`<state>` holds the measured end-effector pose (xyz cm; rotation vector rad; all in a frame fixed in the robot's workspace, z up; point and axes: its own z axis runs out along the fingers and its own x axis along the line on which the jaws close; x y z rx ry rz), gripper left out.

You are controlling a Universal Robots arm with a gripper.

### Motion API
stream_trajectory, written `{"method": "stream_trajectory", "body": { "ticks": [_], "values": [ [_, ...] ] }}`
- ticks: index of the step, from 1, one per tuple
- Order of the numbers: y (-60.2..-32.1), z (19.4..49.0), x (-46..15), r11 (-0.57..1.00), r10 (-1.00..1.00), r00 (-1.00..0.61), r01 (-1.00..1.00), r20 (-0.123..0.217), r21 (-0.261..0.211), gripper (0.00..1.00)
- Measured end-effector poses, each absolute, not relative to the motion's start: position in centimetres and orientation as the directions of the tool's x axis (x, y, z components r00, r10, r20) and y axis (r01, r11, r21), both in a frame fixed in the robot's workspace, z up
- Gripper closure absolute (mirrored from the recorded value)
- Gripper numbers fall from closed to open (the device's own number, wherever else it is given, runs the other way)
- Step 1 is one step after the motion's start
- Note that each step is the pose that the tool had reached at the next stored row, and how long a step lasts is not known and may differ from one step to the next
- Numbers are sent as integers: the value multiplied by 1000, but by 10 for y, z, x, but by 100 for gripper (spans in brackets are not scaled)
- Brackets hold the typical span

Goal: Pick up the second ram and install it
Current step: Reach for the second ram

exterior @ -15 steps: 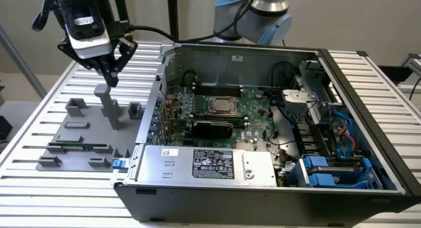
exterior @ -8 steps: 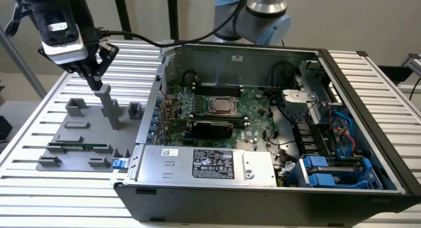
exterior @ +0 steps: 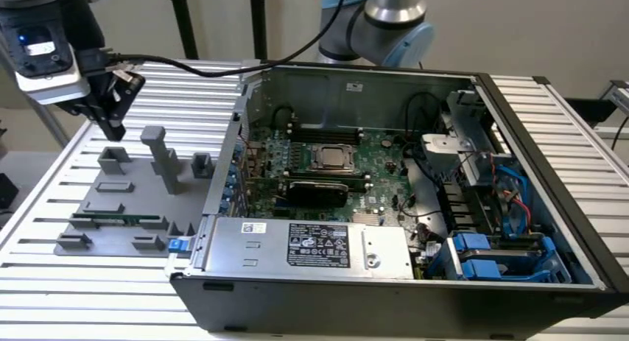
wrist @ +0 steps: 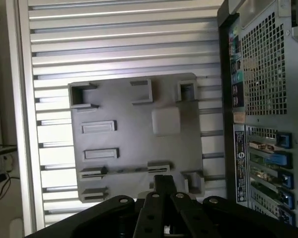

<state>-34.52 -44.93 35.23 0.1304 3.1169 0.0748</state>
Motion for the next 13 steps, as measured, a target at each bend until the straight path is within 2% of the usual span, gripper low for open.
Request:
{"method": "stream_trajectory", "body": {
  "ticks": [13],
  "values": [
    [-456, 343, -395, 995, 84, -996, 83, -19, 49, 89]
  ]
}}
